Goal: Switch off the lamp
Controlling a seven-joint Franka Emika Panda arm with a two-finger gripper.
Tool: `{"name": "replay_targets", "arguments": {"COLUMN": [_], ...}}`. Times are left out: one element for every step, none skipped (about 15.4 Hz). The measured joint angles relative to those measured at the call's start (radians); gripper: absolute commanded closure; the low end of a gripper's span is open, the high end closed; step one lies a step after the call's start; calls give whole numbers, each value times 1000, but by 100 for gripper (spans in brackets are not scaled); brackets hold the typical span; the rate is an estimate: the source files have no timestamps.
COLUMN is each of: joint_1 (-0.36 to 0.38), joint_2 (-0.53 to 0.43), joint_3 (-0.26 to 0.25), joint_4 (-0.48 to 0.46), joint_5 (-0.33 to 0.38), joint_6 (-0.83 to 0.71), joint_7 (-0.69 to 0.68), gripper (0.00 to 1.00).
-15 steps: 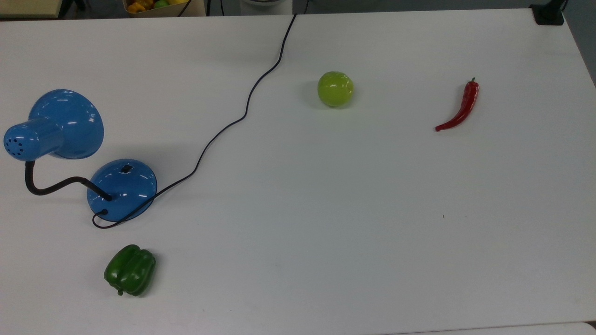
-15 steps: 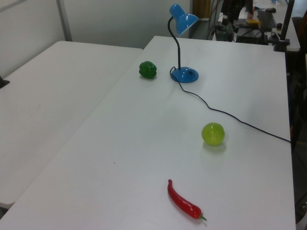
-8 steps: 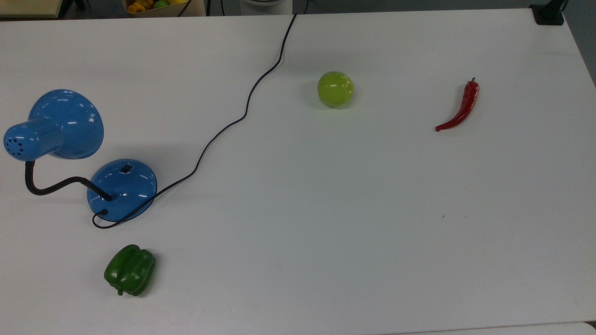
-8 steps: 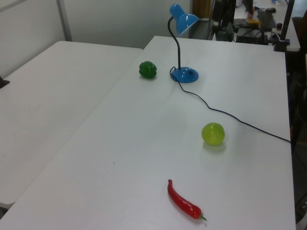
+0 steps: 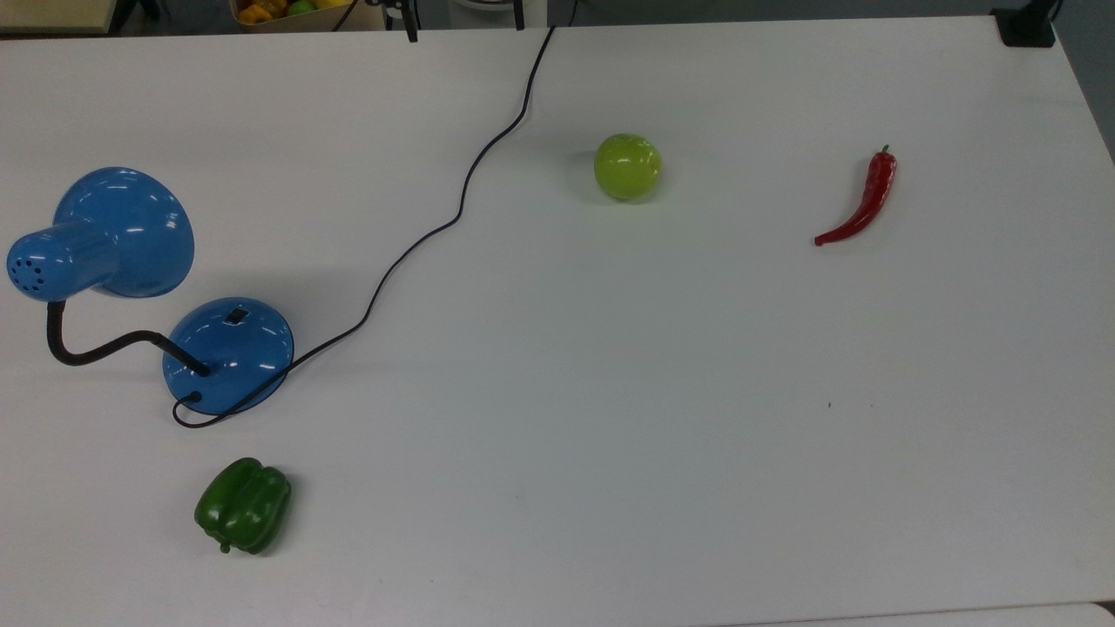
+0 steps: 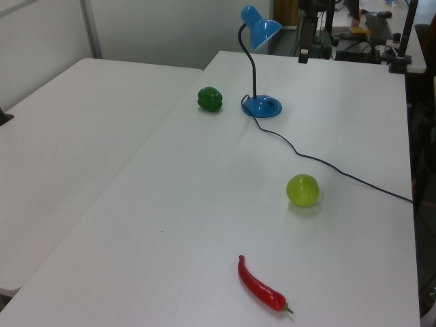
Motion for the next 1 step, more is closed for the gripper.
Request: {"name": "replay_targets", "arguments": {"joint_1": [0], "joint_2": [1], "joint_3": [-1], "joint_4": [-2], "joint_5": [-4], "joint_6": [5], "joint_7": [-8], "gripper": [0]}}
